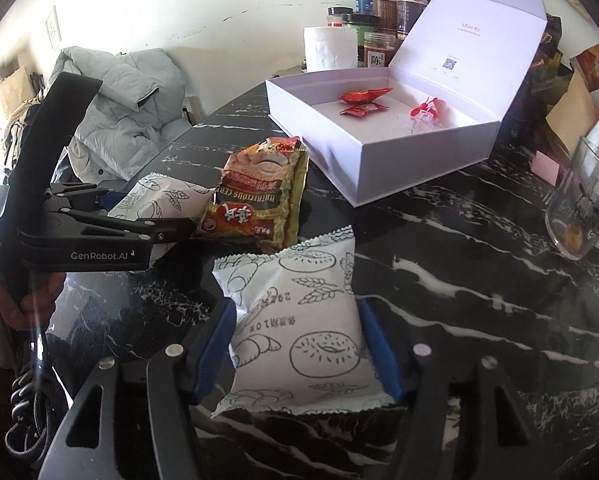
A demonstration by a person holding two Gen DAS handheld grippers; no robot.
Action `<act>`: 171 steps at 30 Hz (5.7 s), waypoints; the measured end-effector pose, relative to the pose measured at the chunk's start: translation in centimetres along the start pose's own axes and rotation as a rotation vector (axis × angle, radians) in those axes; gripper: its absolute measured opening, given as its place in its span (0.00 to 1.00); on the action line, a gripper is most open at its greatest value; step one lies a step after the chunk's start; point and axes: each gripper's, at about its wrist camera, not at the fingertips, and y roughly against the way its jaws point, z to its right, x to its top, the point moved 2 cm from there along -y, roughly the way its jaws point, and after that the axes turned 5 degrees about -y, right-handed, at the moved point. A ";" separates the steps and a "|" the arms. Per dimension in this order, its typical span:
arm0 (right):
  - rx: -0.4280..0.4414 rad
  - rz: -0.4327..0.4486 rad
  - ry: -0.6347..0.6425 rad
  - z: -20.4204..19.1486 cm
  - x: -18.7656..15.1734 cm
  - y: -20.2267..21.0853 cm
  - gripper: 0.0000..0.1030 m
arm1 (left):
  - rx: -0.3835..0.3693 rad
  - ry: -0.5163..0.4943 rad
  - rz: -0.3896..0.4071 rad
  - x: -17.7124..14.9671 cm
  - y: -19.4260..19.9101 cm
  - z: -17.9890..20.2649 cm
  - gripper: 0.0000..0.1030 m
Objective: Organize objects
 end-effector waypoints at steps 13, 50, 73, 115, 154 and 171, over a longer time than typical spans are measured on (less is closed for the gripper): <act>-0.028 -0.022 0.012 -0.2 -0.7 -1.9 0.77 | 0.009 -0.017 0.012 -0.4 -0.1 0.2 0.69; -0.026 0.045 0.038 -1.5 1.1 2.7 0.55 | -0.002 -0.018 0.070 0.4 4.9 -0.1 0.58; -0.027 0.116 0.027 0.1 4.6 5.7 0.55 | -0.018 -0.061 0.136 5.2 8.0 1.4 0.58; -0.040 0.196 0.065 7.8 21.5 -0.2 0.55 | -0.049 -0.144 0.203 22.4 0.1 2.7 0.57; 0.010 0.086 0.046 13.7 26.1 -10.1 0.55 | -0.089 -0.205 0.117 28.5 -9.8 4.0 0.57; 0.094 -0.026 0.059 13.7 25.2 -13.2 0.55 | -0.087 -0.293 -0.025 27.1 -13.3 4.2 0.57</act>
